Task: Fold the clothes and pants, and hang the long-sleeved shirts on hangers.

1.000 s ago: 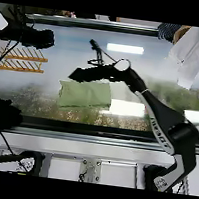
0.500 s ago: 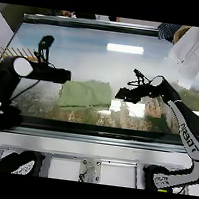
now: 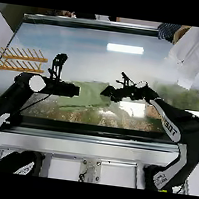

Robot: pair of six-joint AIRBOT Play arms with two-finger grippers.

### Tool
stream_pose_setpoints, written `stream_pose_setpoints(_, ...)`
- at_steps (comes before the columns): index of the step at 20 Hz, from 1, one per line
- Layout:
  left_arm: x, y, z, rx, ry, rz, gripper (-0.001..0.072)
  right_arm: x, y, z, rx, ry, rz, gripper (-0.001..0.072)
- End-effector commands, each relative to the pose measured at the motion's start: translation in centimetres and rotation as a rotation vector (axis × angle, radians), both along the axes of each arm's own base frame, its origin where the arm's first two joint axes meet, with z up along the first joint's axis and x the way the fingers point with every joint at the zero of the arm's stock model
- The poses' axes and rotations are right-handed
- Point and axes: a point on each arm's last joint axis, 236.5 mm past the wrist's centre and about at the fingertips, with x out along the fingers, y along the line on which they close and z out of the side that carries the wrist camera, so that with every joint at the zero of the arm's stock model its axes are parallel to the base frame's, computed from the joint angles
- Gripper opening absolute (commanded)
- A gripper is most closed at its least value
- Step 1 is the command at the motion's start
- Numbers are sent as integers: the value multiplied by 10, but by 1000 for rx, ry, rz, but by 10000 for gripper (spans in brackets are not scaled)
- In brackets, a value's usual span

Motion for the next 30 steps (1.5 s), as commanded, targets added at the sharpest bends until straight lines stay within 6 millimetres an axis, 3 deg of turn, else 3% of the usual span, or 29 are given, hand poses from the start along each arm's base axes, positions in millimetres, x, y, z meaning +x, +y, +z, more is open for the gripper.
stream_pose_setpoints(1, -5, -3, -2, -9, 21, 8, 10, 9, 30, 6, 24, -80, 54, 445)
stream_pose_setpoints(2, -6, -3, -3, -7, 28, 6, 10, 12, 32, 15, 32, -123, 84, 109)
stream_pose_setpoints(3, -8, -3, -4, -5, 34, 4, 9, 15, 31, 25, 34, -166, 104, 16)
stream_pose_setpoints(5, -9, -2, -5, -2, 41, 1, 10, 27, 13, 43, -22, -247, 110, 15)
stream_pose_setpoints(7, -10, -2, -5, -2, 43, 0, 10, 46, -36, 60, -179, -321, 68, 14)
stream_pose_setpoints(10, -10, -2, -5, -2, 43, 0, 10, 73, -168, 101, -544, -410, -93, 14)
stream_pose_setpoints(12, -10, -2, -5, -2, 43, 0, 10, 77, -267, 141, -759, -435, -274, 14)
stream_pose_setpoints(13, -10, -2, -5, -2, 43, 0, 10, 73, -312, 160, -834, -440, -362, 14)
stream_pose_setpoints(15, -10, -2, -5, -2, 42, 1, 10, 53, -384, 181, -908, -388, -517, 14)
stream_pose_setpoints(17, -10, -2, -5, -2, 43, 1, 10, 24, -438, 179, -928, -277, -639, 14)
stream_pose_setpoints(19, -10, -2, -5, -3, 43, 0, 10, -14, -477, 160, -926, -139, -741, 14)
stream_pose_setpoints(22, -10, -2, -5, -3, 43, 1, 10, -68, -493, 117, -914, 18, -798, 14)
stream_pose_setpoints(26, -10, -2, -5, -2, 43, 1, 10, -131, -462, 66, -876, 179, -805, 14)
stream_pose_setpoints(30, -10, -2, -5, -2, 43, 1, 10, -180, -432, 34, -847, 266, -810, 16)
